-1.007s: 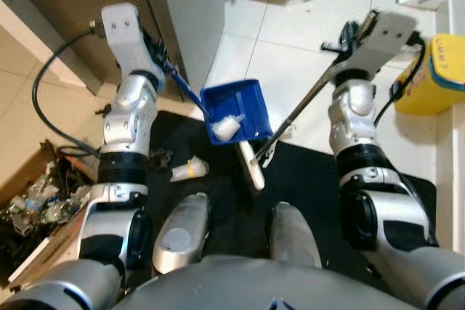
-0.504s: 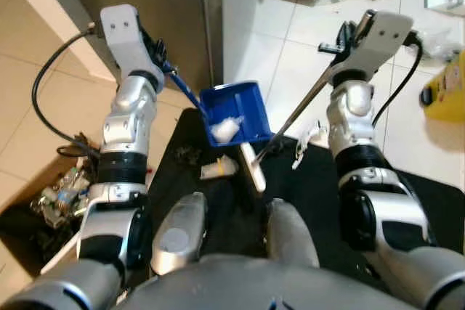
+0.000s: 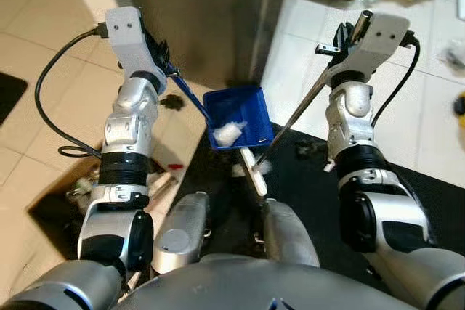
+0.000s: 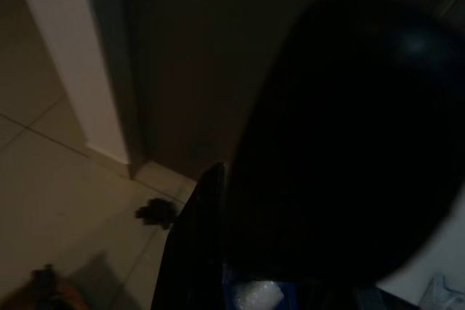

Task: Sweep floor

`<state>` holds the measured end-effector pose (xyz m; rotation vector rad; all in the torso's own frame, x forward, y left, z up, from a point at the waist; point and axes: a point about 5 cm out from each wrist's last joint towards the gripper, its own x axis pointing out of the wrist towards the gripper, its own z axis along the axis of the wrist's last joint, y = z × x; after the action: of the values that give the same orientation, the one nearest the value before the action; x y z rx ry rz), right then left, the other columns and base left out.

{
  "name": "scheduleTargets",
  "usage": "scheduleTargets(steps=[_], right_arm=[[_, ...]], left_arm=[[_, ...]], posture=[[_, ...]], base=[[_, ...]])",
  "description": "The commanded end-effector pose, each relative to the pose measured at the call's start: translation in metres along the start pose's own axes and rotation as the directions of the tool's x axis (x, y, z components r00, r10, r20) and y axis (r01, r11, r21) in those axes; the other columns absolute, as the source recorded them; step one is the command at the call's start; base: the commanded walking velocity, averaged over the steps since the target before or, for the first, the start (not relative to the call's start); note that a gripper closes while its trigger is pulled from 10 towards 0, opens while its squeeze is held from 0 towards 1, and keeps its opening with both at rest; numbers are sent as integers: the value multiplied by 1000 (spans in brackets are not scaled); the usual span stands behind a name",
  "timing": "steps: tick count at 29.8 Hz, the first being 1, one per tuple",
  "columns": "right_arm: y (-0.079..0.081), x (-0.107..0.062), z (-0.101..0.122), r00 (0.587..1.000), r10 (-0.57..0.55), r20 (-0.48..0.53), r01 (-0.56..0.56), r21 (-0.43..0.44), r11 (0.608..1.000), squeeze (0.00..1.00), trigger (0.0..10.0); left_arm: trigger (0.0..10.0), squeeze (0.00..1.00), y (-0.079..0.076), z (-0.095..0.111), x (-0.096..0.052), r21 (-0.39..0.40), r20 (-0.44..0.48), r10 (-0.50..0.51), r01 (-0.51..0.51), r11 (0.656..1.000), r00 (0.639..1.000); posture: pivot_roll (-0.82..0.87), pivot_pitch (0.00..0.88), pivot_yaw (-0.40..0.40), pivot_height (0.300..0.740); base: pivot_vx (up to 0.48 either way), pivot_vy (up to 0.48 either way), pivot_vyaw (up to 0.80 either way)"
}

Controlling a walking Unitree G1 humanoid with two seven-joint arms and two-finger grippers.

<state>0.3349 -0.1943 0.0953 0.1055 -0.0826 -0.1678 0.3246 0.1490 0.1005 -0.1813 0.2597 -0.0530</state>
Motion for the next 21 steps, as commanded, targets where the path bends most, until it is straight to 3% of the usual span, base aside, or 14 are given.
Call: scheduleTargets(steps=[1, 21], right_arm=[[0, 5, 12, 999, -9, 54, 8, 17, 1000, 0, 10000], [3, 7, 14, 998, 3, 59, -5, 30, 1000, 0, 10000]], left_arm=[[10000, 0, -4, 7, 0, 10, 34, -17, 17, 1000, 999], [10000, 0, -4, 8, 2, 20, 37, -23, 22, 1000, 999]], posture=[[185, 0, 24, 740], [183, 0, 24, 740]], base=[[0, 0, 0], [0, 0, 0]])
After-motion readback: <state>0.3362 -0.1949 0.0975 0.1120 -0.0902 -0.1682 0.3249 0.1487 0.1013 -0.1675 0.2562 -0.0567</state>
